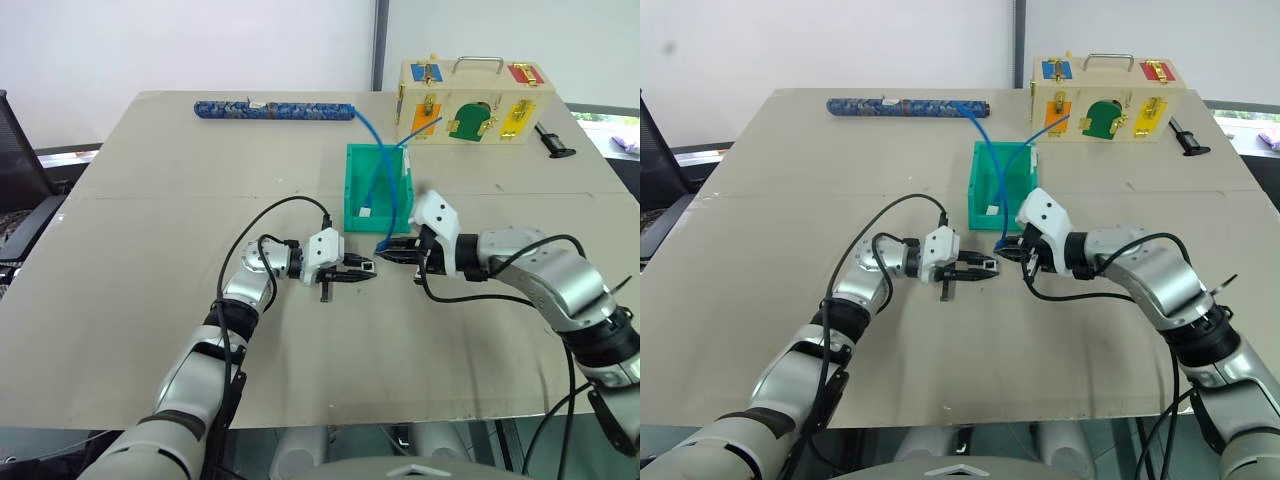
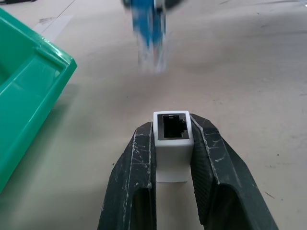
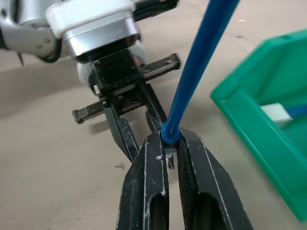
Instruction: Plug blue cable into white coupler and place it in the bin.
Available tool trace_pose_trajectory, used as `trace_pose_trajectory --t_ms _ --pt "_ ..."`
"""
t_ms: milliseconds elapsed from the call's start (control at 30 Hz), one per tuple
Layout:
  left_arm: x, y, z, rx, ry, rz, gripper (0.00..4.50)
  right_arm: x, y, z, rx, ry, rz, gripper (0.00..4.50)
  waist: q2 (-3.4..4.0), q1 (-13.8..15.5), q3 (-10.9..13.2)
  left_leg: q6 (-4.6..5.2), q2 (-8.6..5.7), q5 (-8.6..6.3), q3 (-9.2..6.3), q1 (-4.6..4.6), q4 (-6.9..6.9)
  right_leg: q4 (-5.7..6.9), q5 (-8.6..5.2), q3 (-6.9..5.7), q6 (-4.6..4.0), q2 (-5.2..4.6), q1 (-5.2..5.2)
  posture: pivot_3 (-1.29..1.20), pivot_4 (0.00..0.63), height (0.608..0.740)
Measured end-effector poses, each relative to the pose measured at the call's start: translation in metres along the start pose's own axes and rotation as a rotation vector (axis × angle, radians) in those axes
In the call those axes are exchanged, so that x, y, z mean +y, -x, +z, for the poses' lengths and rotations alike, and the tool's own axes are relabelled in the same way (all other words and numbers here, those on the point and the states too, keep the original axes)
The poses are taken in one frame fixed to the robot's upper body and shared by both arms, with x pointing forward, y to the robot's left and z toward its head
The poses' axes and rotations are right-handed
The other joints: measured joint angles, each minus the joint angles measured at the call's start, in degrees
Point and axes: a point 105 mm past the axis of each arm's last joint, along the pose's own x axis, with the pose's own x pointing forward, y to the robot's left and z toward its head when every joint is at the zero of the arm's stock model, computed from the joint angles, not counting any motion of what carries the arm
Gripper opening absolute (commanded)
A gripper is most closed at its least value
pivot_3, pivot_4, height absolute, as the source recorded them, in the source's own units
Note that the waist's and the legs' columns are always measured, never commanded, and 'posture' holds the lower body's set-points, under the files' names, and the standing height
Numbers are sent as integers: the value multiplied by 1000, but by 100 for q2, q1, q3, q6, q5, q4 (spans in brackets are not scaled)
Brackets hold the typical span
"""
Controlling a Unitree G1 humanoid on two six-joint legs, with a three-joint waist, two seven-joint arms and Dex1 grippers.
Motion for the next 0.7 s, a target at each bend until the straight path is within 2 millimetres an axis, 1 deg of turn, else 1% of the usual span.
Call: trace_pose_trajectory --t_ms 167,333,467,533,700 --pt "1 1 -1 -1 -4 -9 394 3 -11 -8 27 10 79 0 0 -9 -1 0 0 0 -1 2 2 5 1 -1 0 0 0 0 150 740" --pt "1 1 -1 0 -11 -11 394 0 -12 -8 43 48 108 0 1 -8 -3 0 0 0 -2 5 2 7 1 -1 0 0 3 0 150 740" --pt "1 1 -2 1 -9 -9 394 -5 -13 -9 78 110 130 0 1 -12 -5 0 0 0 -3 11 2 7 0 -2 0 0 9 0 150 740" --pt "1 1 -2 1 -6 -9 394 -7 -15 -8 100 158 158 0 2 -18 -8 0 0 0 -3 14 2 9 0 -2 0 1 10 0 150 740" --pt "0 0 -2 0 -8 -12 394 -9 -18 -9 167 214 232 0 4 -11 -11 0 -1 0 -4 16 3 10 0 -3 0 0 13 0 150 740"
